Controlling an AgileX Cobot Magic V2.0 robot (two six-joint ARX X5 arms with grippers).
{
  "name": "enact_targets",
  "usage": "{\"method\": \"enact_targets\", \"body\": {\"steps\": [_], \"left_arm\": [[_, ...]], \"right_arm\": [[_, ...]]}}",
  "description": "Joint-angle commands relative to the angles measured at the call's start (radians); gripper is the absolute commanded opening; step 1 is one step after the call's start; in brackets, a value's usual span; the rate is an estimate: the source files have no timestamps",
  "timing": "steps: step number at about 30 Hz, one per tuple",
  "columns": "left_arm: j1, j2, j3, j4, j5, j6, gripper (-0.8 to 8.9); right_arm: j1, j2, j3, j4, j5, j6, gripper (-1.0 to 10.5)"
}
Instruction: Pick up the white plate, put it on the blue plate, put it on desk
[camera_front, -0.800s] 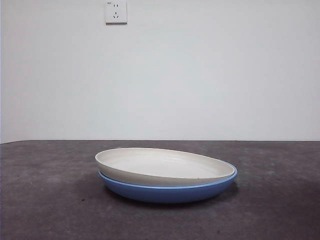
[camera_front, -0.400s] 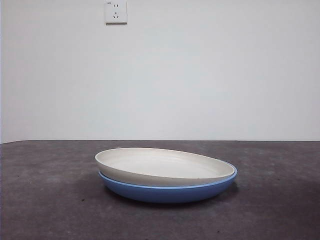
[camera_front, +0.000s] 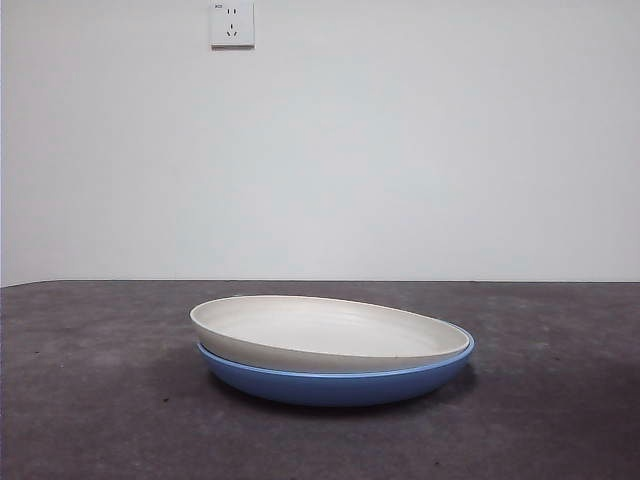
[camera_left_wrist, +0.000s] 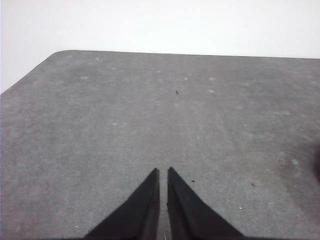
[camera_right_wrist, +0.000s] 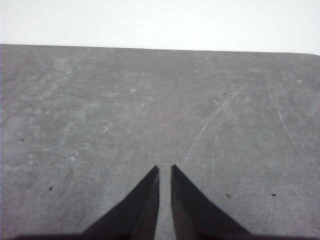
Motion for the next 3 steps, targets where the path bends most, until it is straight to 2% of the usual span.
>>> {"method": "enact_targets", "body": {"steps": [1,3], "left_arm": [[0.002,-0.002,-0.021,-0.008,-0.005,0.011,0.27],[0.002,-0.002,-0.021,-0.008,-0.005,0.011,0.27]], "right_arm": [[-0.001,-0.002,-0.006,0.01,0.003,-0.007,0.4],[-0.001,-0.002,-0.006,0.01,0.003,-0.007,0.4]]}}
